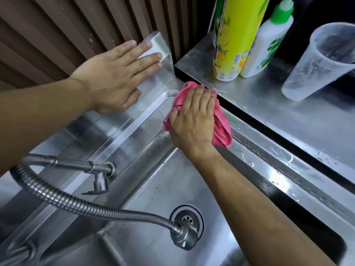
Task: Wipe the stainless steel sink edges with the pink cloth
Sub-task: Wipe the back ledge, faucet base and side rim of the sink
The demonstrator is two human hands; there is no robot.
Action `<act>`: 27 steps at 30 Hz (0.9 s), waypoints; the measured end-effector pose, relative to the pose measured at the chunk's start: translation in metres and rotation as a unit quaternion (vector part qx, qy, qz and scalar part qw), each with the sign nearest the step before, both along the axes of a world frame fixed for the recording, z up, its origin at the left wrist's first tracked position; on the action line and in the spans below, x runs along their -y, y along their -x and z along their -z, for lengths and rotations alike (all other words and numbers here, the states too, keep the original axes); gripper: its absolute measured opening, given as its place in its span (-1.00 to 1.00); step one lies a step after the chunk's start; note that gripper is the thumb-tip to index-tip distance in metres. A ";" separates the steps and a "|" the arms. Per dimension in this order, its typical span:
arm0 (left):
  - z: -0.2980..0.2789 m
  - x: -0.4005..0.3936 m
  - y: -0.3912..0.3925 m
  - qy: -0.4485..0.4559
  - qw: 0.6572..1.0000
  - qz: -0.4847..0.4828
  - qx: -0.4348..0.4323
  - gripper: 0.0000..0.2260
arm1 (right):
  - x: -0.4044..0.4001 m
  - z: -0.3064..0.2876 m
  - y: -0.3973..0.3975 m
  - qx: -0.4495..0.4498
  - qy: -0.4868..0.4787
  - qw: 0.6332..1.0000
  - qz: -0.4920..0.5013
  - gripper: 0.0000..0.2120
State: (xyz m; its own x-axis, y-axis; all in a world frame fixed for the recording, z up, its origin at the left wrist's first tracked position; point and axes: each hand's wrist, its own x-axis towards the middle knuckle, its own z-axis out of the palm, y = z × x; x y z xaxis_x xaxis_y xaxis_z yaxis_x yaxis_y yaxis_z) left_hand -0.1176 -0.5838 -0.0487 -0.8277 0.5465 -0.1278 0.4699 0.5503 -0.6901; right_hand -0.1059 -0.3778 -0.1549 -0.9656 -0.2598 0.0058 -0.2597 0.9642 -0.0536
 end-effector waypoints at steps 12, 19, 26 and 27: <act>-0.005 -0.005 0.000 -0.080 0.996 0.010 0.031 -0.33 | 0.056 -0.004 0.018 -0.001 0.015 0.998 -0.057 -0.24; -0.003 -0.007 -0.001 -0.092 0.995 0.010 0.020 -0.34 | -0.025 0.006 -0.016 -0.028 0.086 0.996 -0.009 -0.35; -0.002 -0.004 -0.001 -0.055 0.998 0.002 0.015 -0.33 | 0.006 -0.005 -0.005 0.013 0.060 0.998 -0.008 -0.36; -0.001 -0.002 -0.002 -0.043 0.999 0.005 0.012 -0.33 | 0.018 -0.006 0.003 0.025 0.058 0.998 -0.020 -0.36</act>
State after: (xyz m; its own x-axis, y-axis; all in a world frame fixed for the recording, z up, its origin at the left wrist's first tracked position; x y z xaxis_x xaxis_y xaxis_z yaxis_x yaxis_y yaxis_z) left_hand -0.1161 -0.5814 -0.0477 -0.8196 0.5643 -0.0989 0.4909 0.6029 -0.6289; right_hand -0.1093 -0.3957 -0.1488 -0.9546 -0.2977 -0.0094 -0.2913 0.9398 -0.1787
